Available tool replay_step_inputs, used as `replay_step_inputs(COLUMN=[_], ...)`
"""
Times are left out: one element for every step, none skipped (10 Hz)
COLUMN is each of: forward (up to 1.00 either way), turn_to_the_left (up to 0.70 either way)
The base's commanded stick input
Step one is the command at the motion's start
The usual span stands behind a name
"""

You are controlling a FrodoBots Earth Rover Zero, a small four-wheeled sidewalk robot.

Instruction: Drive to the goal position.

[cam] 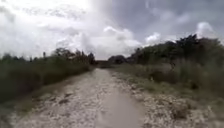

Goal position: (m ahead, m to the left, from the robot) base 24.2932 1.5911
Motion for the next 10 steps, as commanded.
replay_step_inputs(forward=[0.7,0.7,0.7,0.7,0.7,0.7,0.7,0.7,0.7,0.7], turn_to_the_left=[0.0,0.0,0.0,0.0,0.0,0.0,0.0,0.0,0.0,0.0])
